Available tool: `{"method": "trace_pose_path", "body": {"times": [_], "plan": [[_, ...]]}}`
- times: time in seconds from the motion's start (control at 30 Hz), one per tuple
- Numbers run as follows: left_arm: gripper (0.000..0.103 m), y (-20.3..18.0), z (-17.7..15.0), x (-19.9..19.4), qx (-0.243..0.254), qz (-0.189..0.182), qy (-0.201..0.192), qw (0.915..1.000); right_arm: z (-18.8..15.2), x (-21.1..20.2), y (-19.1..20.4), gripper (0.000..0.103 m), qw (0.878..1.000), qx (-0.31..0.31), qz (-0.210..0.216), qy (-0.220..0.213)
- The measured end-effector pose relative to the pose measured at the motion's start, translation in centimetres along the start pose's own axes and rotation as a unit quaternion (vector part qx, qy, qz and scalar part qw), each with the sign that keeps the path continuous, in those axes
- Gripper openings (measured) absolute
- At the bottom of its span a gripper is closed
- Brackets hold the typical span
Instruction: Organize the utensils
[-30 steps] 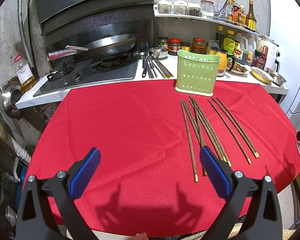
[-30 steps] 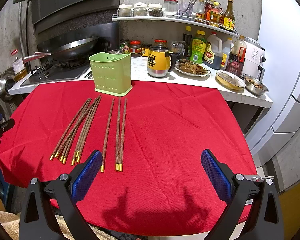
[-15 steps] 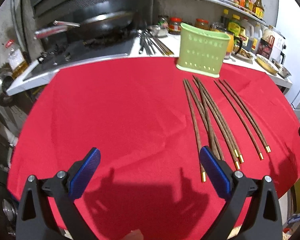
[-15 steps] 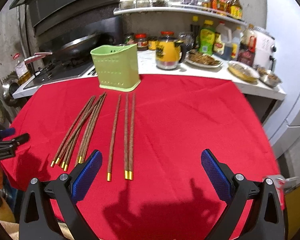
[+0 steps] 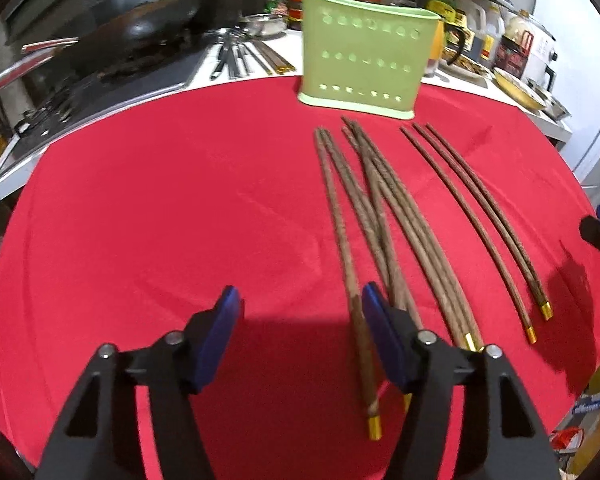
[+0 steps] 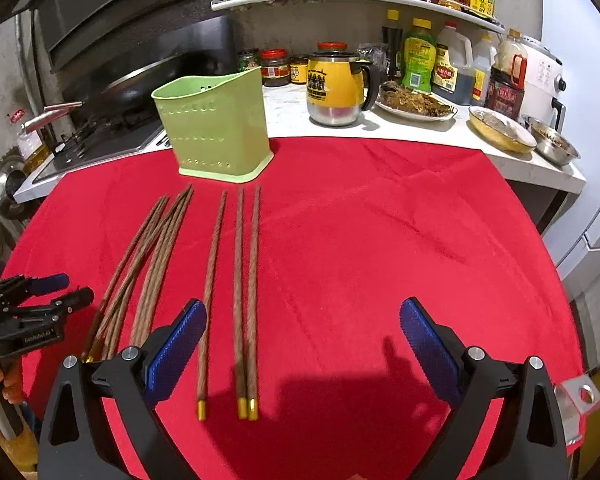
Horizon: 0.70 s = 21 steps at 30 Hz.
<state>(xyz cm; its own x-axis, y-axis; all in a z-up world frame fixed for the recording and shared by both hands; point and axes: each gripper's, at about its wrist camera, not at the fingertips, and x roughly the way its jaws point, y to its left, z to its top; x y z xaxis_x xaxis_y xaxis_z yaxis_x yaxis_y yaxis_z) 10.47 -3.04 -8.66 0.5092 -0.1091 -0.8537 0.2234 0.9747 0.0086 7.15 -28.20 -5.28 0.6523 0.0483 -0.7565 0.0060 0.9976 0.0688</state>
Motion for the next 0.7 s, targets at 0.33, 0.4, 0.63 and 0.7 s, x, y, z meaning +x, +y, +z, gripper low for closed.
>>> {"method": "trace_pose_path", "body": {"times": [0.33,0.4,0.63,0.7], "plan": [[0.029,-1.6,0.6,2.1,0.041,-0.007,0.013,0.9990,0.8,3.1,-0.3,0.066,0.999,0.007,0.023,0.031],[0.022,-1.8,0.7,2.3,0.053,0.000,0.010,0.9985,0.7,3.4,-0.2,0.063,0.999,0.007,0.020,0.033],[0.007,0.4,-0.1,1.7,0.044,0.008,0.007,0.9990,0.0,3.7,0.6,0.031,0.998,-0.017,0.036,0.043],[0.007,1.1,-0.5,1.4,0.035,0.004,0.007,0.9993,-0.2,4.0,1.3,0.028,0.997,-0.028,0.049,0.052]]}}
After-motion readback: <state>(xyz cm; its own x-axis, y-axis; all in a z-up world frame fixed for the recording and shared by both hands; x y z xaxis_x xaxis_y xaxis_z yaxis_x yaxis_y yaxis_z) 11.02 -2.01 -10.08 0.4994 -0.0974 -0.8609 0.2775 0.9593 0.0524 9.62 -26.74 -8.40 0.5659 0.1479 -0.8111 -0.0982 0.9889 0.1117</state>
